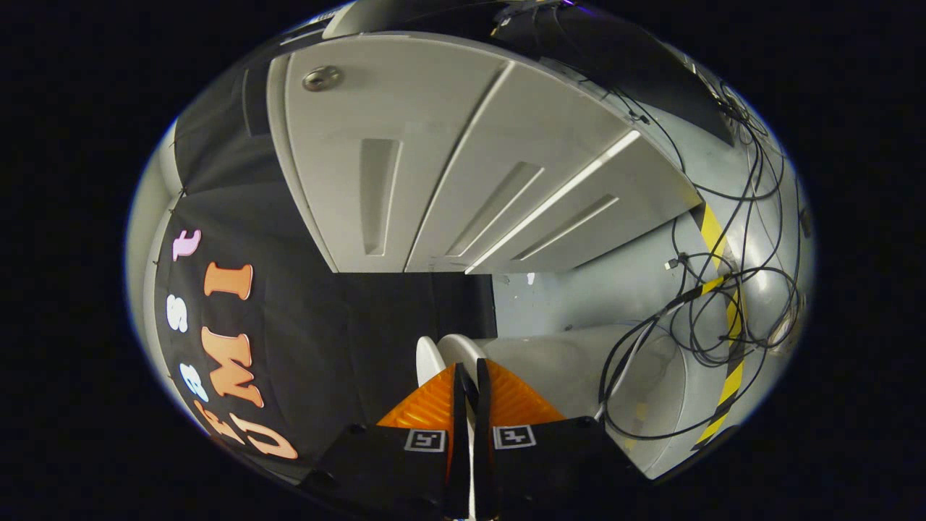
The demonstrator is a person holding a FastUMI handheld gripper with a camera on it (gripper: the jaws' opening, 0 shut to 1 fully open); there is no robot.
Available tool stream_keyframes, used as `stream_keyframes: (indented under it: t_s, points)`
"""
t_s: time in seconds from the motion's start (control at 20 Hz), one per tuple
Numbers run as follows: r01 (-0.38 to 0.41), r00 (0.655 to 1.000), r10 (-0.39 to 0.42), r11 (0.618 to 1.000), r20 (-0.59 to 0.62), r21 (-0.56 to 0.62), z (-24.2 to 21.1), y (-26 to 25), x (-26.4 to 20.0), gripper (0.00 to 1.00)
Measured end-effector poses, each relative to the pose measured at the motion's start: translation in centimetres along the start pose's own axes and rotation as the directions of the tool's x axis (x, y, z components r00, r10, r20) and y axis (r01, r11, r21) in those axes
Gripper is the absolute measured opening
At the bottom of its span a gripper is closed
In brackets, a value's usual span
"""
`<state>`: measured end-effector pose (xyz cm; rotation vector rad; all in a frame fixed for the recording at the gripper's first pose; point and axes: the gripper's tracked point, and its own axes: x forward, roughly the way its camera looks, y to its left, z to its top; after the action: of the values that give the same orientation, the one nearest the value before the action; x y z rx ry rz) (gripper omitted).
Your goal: Open the toilet lid.
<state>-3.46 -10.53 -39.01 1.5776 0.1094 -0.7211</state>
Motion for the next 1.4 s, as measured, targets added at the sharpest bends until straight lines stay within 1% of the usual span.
stream_keyframes:
  t_s: [0.2,0.3,0.4,0.55,0.7,0.85,1.0,1.25,1.35,1.4]
  points:
    - [-0.031,0.999,0.030,0.999,-0.011,-0.043,-0.5,3.4,-1.1,0.10]
    - [-0.057,0.998,0.057,0.998,0.001,-0.006,-0.8,4.8,-1.9,0.11]
    - [-0.091,0.996,0.091,0.996,0.014,0.000,-1.2,6.8,-2.7,0.11]
    - [-0.150,0.989,0.150,0.986,-0.003,-0.080,-2.5,10.4,-4.6,0.10]
    - [-0.215,0.977,0.213,0.961,-0.030,-0.172,-4.1,13.6,-6.4,0.10]
    - [-0.286,0.958,0.275,0.921,-0.079,-0.264,-6.4,16.9,-8.3,0.10]
    - [-0.342,0.939,0.323,0.859,-0.116,-0.380,-8.8,20.4,-9.5,0.10]
    - [-0.384,0.922,0.358,0.781,-0.150,-0.493,-11.6,23.7,-11.3,0.10]
    - [-0.401,0.912,0.377,0.743,-0.161,-0.536,-12.7,24.9,-11.9,0.10]
    - [-0.404,0.911,0.378,0.731,-0.166,-0.551,-13.4,25.4,-12.0,0.10]
